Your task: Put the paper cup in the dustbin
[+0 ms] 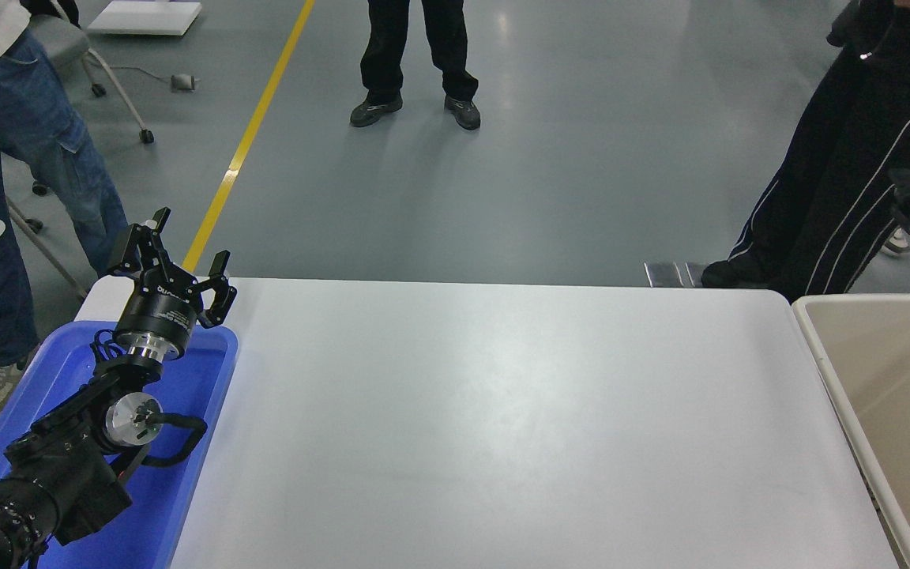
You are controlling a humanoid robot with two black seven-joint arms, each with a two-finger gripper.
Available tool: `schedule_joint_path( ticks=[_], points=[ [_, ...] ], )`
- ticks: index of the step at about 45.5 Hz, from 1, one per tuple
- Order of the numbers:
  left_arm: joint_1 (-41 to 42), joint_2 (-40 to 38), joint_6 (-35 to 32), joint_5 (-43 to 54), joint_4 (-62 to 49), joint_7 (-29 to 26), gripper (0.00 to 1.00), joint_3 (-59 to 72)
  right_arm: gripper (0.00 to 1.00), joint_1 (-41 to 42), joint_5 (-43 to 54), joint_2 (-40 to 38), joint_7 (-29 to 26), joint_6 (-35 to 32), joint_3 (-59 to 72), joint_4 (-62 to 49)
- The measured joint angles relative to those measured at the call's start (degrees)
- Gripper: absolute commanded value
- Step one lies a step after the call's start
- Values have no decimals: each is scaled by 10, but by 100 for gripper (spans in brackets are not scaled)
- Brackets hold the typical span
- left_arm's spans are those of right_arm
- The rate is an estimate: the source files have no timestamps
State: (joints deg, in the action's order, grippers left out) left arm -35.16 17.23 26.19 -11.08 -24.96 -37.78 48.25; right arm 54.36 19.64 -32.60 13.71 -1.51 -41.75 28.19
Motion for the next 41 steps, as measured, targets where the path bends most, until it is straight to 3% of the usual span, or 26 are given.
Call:
schedule_joint_path(
  ticks=[25, 41],
  points=[
    [0, 0, 0, 0, 0, 0, 100, 0, 100, -166, 0, 51, 24, -3, -169, 158],
    [0, 0, 0, 0, 0, 0, 100, 0, 100, -239, 7, 92, 37, -13, -213, 194]
  ],
)
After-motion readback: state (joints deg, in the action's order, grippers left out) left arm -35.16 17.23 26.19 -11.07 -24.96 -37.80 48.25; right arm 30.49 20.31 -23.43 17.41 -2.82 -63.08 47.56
